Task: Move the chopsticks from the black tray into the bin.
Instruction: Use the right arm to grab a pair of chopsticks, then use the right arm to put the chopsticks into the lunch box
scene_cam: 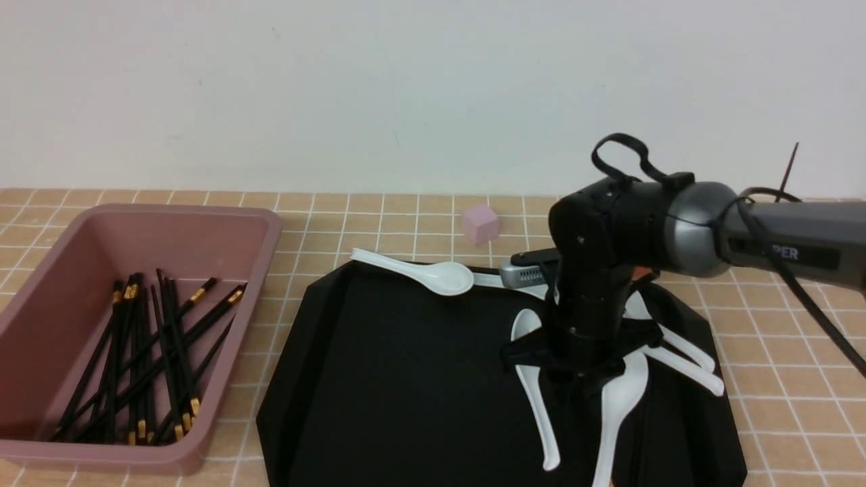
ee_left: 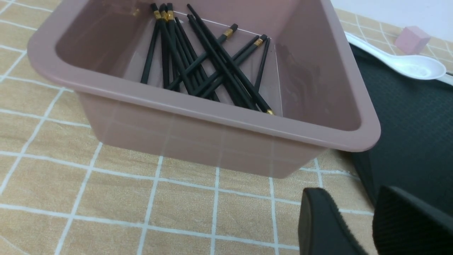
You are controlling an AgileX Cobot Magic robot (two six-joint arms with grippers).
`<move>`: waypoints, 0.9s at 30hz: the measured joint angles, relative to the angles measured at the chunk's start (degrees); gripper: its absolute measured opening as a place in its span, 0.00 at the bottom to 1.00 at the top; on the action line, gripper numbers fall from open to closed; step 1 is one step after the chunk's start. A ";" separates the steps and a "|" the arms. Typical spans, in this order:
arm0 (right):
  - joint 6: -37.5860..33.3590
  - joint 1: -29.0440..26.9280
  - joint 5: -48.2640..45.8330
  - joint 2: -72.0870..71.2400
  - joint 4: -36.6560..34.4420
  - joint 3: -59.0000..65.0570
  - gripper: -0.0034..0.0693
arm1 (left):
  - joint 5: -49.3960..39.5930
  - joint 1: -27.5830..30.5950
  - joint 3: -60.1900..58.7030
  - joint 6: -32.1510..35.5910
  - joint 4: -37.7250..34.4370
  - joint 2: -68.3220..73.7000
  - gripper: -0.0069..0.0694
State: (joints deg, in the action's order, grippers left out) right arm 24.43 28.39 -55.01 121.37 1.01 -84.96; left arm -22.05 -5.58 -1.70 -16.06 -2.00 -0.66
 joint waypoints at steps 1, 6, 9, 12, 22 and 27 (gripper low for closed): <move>0.47 0.12 0.06 0.04 0.05 0.00 0.28 | 0.00 0.00 0.00 0.00 0.00 0.00 0.40; 1.11 0.26 0.06 0.04 1.65 -0.07 0.21 | 0.00 0.00 0.00 0.00 0.00 0.00 0.40; 1.15 0.26 -0.20 -0.37 1.84 -0.12 0.21 | 0.00 0.00 0.00 0.00 0.00 0.00 0.40; 0.60 0.28 -1.63 -1.28 2.45 0.09 0.21 | 0.00 0.00 0.00 0.00 0.00 0.00 0.40; -0.03 0.28 -7.54 -11.59 4.54 1.52 0.21 | 0.00 0.00 0.00 0.00 0.00 0.00 0.40; -0.02 0.28 -5.57 -17.10 1.56 1.52 0.21 | 0.00 0.00 0.00 0.00 0.00 0.00 0.40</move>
State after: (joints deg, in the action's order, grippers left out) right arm 24.41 28.67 -60.58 104.27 2.56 -83.45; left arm -22.05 -5.58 -1.70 -16.06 -2.00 -0.66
